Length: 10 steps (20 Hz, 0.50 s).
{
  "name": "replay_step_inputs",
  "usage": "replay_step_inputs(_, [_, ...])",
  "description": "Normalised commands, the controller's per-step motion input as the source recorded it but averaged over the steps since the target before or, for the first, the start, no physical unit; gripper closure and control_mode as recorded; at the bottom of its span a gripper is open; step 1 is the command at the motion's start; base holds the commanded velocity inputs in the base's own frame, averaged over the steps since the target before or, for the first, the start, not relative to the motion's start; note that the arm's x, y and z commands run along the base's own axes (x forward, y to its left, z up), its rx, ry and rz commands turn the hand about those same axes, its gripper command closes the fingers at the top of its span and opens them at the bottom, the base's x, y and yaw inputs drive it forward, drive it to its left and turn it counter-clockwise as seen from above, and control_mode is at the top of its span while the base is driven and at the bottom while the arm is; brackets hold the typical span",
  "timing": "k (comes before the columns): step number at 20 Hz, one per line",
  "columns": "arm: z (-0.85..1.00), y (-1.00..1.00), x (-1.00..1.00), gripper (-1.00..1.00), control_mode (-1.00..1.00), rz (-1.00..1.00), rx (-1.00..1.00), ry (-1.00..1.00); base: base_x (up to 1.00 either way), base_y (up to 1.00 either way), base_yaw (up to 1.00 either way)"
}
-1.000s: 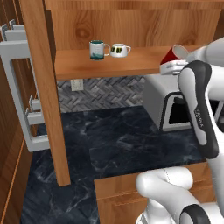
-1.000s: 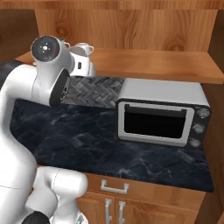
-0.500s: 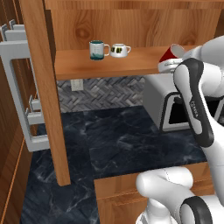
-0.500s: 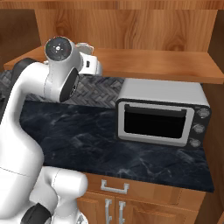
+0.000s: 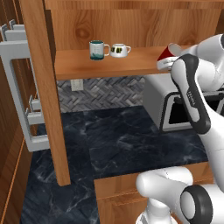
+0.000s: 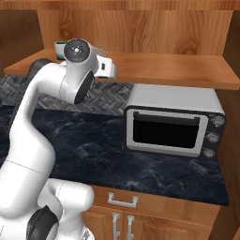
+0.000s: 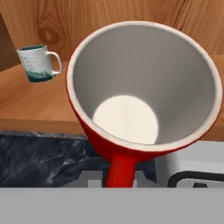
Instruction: Pick the mug on the counter and place it in the cabinet with the handle facing the right, like the mugs already inside.
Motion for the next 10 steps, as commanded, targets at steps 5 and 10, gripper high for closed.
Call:
replay_step_inputs(5, [-0.09, -0.01, 0.28, 1.0, -1.0, 0.05, 0.0, 0.0, 0.0, 0.0, 0.0])
replay_step_inputs(10, [-0.05, 0.0, 0.17, 1.0, -1.0, 0.05, 0.0, 0.0, 0.0, 0.0, 0.0])
